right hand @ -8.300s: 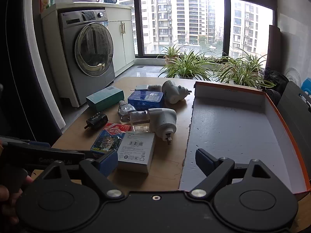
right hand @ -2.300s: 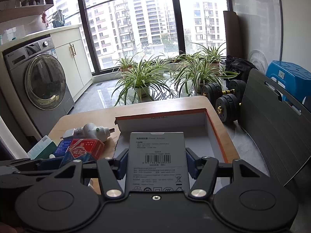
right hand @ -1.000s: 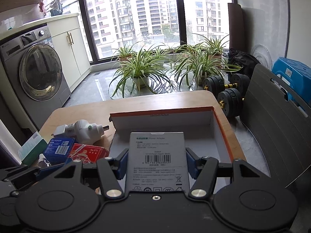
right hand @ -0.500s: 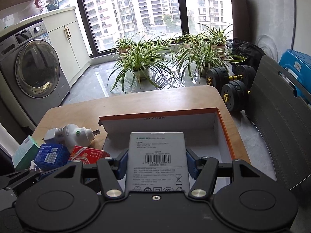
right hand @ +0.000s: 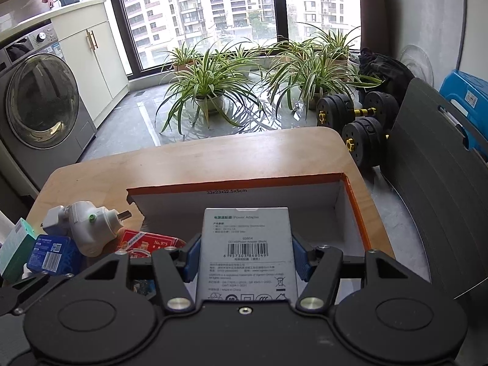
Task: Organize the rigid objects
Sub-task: 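Lower the white box into the tray and open the right tool while the left tool releases the package there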
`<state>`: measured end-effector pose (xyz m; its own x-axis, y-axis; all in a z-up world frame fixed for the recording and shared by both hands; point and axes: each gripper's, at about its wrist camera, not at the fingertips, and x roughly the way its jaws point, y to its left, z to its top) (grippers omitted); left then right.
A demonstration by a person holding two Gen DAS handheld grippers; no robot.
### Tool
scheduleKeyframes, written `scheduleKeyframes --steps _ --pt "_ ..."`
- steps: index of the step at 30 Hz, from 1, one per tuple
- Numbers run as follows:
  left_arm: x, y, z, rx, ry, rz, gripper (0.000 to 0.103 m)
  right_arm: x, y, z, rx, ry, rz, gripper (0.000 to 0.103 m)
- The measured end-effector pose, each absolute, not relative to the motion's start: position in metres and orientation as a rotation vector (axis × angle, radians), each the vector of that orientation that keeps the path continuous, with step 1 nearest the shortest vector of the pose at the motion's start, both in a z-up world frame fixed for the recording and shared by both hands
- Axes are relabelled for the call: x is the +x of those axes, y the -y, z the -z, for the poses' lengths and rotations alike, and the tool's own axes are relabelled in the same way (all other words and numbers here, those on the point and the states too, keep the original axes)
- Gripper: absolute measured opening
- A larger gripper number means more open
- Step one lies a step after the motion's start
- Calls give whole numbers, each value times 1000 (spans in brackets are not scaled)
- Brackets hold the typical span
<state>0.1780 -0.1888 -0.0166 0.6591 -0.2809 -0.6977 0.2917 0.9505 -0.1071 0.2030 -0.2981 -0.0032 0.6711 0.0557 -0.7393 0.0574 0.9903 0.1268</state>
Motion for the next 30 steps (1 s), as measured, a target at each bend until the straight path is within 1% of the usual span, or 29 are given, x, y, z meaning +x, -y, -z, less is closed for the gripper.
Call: scheduleKeyframes --steps 3,5,6,7,8,9,12,17,21,23,30 --pt "182 190 19 9 -787 318 60 208 298 7 158 -835 -17 73" --pt "185 193 21 7 -788 326 61 209 297 7 150 -836 -10 78" --pt "185 193 20 6 -785 329 62 207 298 7 147 -832 -10 78" --pt "184 193 19 2 -785 335 68 205 299 7 150 -832 -10 78" --pt "182 193 16 -2 -779 339 77 202 301 5 157 -829 -9 78" --pt "179 192 14 -2 -766 339 81 199 302 3 163 -822 -9 78" --pt "172 189 6 -2 -756 337 82 186 306 -6 166 -792 3 79" --pt "156 182 -8 12 -761 314 94 158 306 -26 139 -733 31 80" --pt "143 176 -16 16 -767 292 97 137 305 -36 142 -716 48 82" --pt "136 170 -19 12 -764 283 99 126 305 -40 152 -708 39 84" --pt "112 147 -27 -13 -759 242 100 96 292 -44 166 -712 19 85"
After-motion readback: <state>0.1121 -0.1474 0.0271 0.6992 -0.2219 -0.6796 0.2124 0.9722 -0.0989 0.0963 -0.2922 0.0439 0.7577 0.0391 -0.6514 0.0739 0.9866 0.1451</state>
